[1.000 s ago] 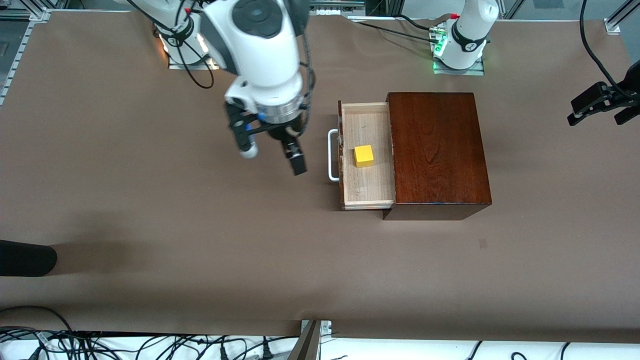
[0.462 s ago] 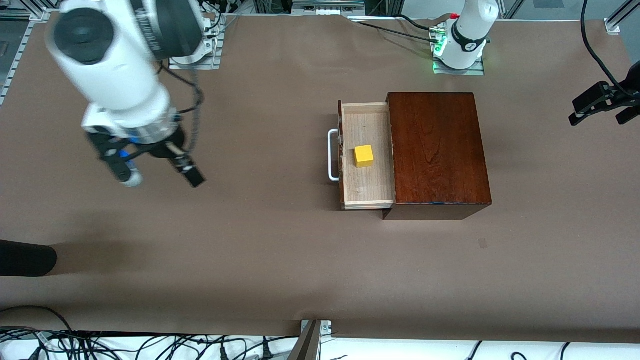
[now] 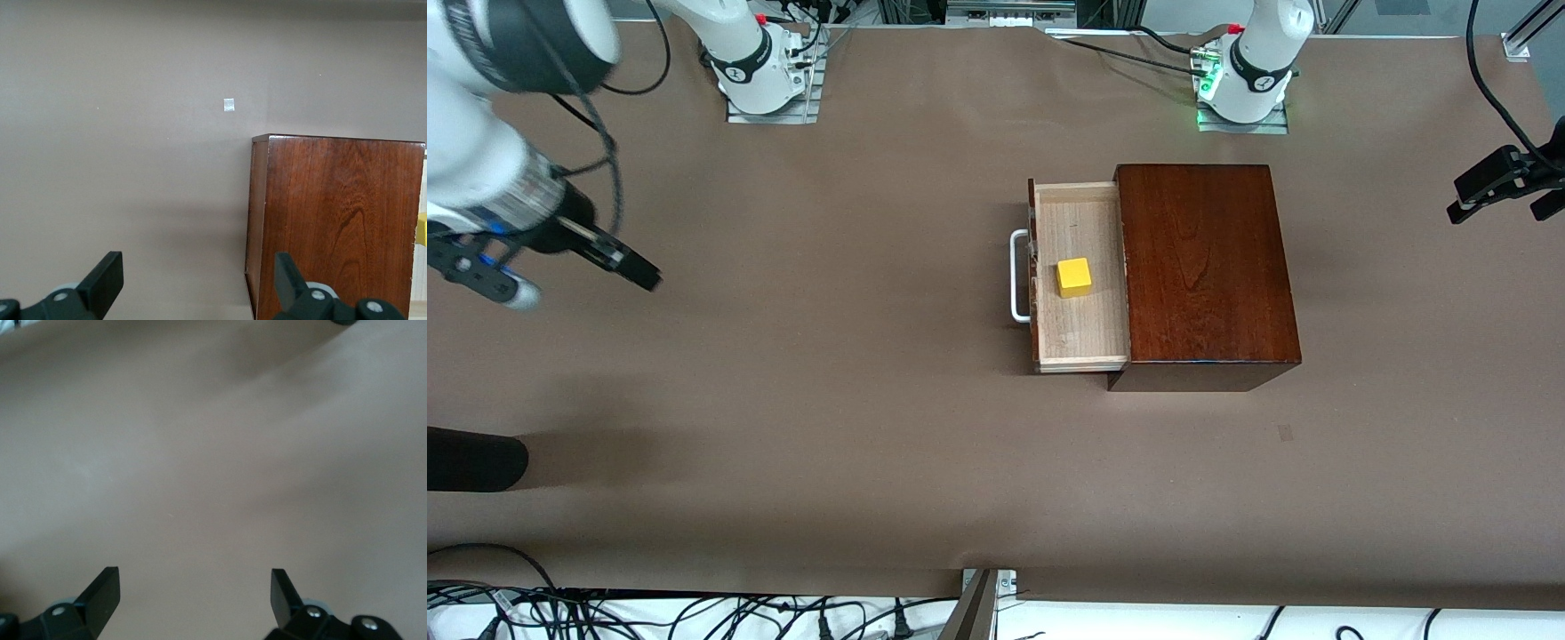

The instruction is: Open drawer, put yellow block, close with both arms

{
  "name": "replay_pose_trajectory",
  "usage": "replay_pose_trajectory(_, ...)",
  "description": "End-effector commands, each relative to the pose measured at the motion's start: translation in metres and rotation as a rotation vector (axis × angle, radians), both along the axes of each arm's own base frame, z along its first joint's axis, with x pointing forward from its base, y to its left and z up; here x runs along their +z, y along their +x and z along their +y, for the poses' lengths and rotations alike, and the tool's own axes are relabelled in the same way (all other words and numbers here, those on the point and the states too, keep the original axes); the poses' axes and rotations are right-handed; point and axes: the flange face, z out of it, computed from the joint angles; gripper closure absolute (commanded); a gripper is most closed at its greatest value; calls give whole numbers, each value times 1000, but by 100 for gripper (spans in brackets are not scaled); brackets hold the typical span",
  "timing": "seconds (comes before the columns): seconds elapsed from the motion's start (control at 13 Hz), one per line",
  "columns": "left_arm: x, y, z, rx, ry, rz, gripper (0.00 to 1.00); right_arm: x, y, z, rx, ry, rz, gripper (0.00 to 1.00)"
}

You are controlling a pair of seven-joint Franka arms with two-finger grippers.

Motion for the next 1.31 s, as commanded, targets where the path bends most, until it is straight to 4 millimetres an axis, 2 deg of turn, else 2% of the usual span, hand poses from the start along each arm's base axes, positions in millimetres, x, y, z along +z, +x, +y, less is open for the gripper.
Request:
replay_pose_trajectory(0.0,-1,8,-1,-2,-8,6,0,-3,-30,-30,207,46,20,0)
replay_pose_trajectory(0.08,-3,8,-3,-5,-6,9,0,-5,-33,-41,261,50,49,0)
replay_pose_trajectory(0.23,-1,8,-1,-13,-9,6,0,-6,-37,-50,381,52,81,0)
replay_pose_trajectory(0.46,0,6,-7,-15,-8,11,0,-9,-38,-53,484,50,99,0)
replay_pose_trajectory(0.69,-1,7,-8,-15,-8,12,0,-11,-29,-44,477,56,99,0)
replay_pose_trajectory(0.92,-1,7,-15,-24,-8,13,0,-8,-27,-17,518,53,80,0)
replay_pose_trajectory(1.23,-1,7,-24,-33,-7,13,0,-8,-27,-18,520,53,80,0)
